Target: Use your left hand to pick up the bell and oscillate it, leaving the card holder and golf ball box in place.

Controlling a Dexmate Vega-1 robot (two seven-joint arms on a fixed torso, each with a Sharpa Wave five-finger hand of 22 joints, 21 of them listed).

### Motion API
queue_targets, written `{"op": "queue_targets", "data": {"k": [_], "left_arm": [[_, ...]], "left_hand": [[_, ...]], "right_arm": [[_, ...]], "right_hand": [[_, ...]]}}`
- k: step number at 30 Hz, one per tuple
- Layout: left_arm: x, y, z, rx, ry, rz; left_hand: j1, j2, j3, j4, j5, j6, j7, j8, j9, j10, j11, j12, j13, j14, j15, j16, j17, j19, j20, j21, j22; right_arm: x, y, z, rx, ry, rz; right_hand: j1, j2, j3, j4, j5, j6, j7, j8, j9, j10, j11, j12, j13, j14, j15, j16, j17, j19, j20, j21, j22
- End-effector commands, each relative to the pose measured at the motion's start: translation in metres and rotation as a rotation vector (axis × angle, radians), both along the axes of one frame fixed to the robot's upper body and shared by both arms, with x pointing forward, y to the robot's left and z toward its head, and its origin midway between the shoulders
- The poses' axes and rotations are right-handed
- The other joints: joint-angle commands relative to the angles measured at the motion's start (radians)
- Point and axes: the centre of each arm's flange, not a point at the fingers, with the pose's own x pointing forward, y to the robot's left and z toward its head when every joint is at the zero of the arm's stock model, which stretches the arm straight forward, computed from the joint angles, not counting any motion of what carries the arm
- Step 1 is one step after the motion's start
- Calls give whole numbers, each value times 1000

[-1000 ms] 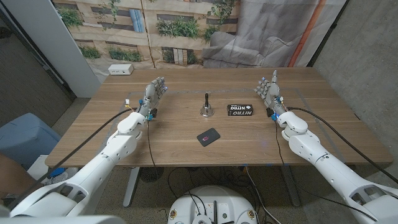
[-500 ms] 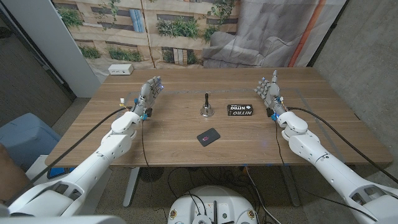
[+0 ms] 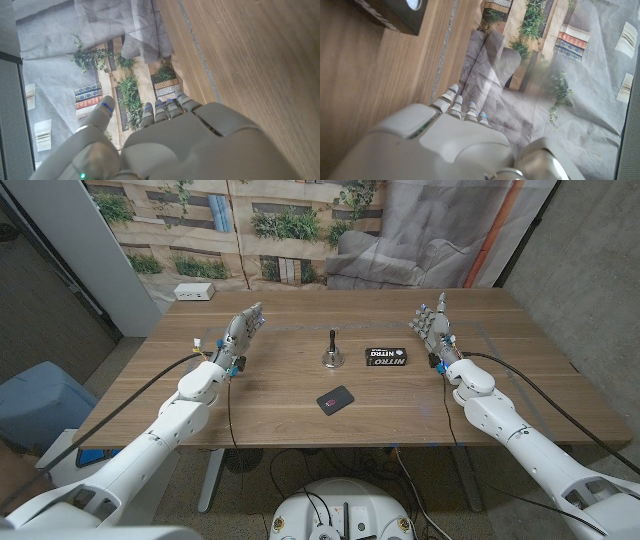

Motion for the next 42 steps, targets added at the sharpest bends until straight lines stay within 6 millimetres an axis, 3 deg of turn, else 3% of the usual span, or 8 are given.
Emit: {"op": "queue_targets", "data": {"k": [1,8,12,36,42], "left_arm": [[-19,-12,-8,84,-11,23],[-24,-17,-4,135,-45,39],[-26,-20,0,192,-71,62],[-30,-51,16,357,-161,85],[-28,-64,18,407,-177,69]], "left_hand": [[28,-8,1,-38,-3,4,-11,9,4,0,-13,-4,6,-2,-23,-3,3,7,-29,-7,4],[59,-18,1,-70,-2,5,-31,14,4,19,-29,1,7,23,-23,6,4,5,-20,-7,4],[97,-29,3,-80,1,13,-45,20,5,40,-37,6,9,46,-15,8,5,24,8,-1,5],[209,-94,6,-83,6,136,-22,60,7,128,-56,21,11,79,8,8,6,57,26,0,4],[238,-110,8,-83,7,150,-33,61,6,157,-69,25,11,85,1,6,6,65,21,-1,4]], "right_arm": [[0,0,0,0,0,0],[0,0,0,0,0,0],[0,0,0,0,0,0],[0,0,0,0,0,0],[0,0,0,0,0,0]], "right_hand": [[3,97,-6,-1,7,-7,0,6,3,-7,-2,5,1,-5,0,3,4,6,-1,5,3],[3,97,-6,-1,7,-8,0,6,3,-8,-1,5,1,-5,1,3,4,6,-1,4,3],[3,97,-6,-1,7,-9,0,6,3,-7,-1,5,1,-4,0,4,4,6,-1,4,3],[3,97,-6,-1,7,-9,1,6,3,-6,1,5,1,-4,1,4,4,6,-1,4,3],[3,97,-6,-1,7,-8,0,6,3,-7,-1,5,1,-4,0,4,4,7,-1,5,3]]}}
